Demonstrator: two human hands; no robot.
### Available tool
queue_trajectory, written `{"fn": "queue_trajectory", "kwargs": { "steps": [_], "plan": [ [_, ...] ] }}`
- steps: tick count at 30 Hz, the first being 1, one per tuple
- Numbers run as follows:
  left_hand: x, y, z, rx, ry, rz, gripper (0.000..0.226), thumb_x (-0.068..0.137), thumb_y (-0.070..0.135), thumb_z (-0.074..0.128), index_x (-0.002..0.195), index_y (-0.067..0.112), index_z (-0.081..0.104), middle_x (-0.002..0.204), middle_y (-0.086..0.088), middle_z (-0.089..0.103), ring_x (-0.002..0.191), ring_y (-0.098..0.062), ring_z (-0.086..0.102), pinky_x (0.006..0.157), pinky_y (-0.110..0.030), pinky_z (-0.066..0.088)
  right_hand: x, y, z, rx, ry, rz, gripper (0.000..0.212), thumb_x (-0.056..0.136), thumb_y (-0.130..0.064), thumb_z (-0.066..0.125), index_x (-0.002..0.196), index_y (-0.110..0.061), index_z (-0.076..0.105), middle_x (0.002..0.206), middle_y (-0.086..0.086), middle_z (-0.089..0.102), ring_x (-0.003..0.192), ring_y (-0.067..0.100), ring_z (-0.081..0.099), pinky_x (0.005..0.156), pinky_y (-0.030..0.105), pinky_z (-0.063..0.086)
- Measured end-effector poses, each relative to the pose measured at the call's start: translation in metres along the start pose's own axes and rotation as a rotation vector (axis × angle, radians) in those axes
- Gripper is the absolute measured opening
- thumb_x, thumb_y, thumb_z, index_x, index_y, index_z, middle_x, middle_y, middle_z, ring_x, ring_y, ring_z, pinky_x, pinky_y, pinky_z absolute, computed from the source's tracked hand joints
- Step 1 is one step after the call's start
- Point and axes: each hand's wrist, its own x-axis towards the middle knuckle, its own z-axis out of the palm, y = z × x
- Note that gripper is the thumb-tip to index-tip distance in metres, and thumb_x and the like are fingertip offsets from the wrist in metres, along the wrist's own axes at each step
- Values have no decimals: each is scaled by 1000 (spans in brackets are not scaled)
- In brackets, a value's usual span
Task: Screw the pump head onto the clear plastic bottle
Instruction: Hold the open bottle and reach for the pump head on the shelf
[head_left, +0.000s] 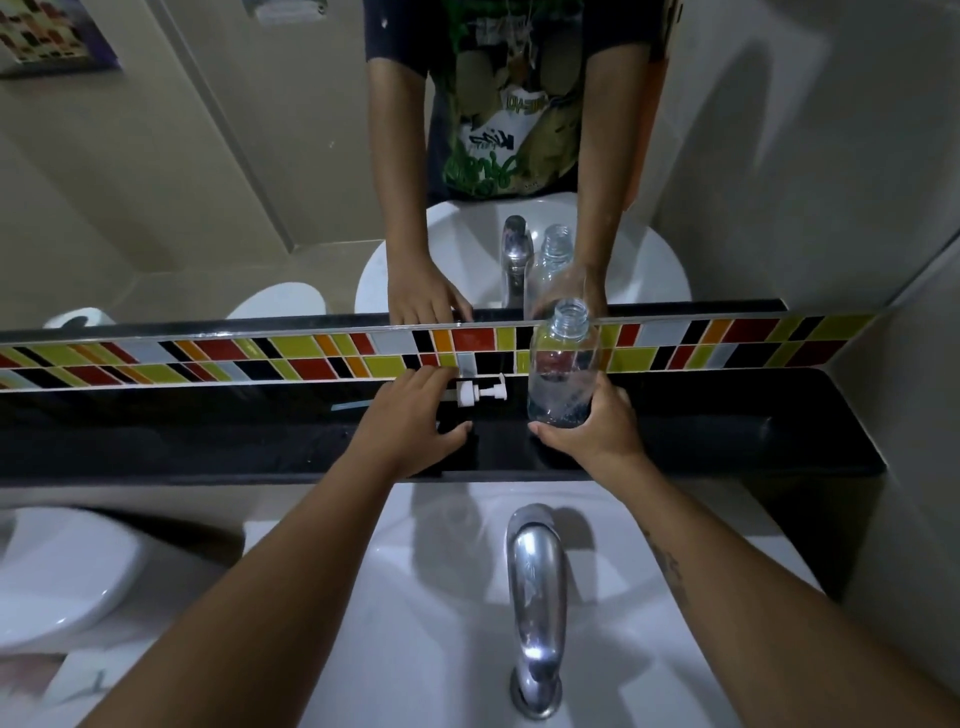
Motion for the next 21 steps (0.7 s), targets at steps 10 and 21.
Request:
{"fn": "queue_trajectory", "kwargs": {
  "steps": [10,21],
  "plan": [
    [14,-3,11,85,24,39,52,97,44,62,142,21,53,144,-3,59,133,-27,50,108,-42,39,1,7,4,-15,27,-38,73,52,-38,89,114,-21,55,112,9,52,107,31,55,91,38,50],
    [2,-6,-51,7,92,109,42,94,32,72,131,15,63,127,-6,69,118,-27,60,97,-38,47,-2,4,4,-51,1,-6,79,52,-45,87,119,-22,52,117,11,51,110,32,55,94,44,51]
  ]
}}
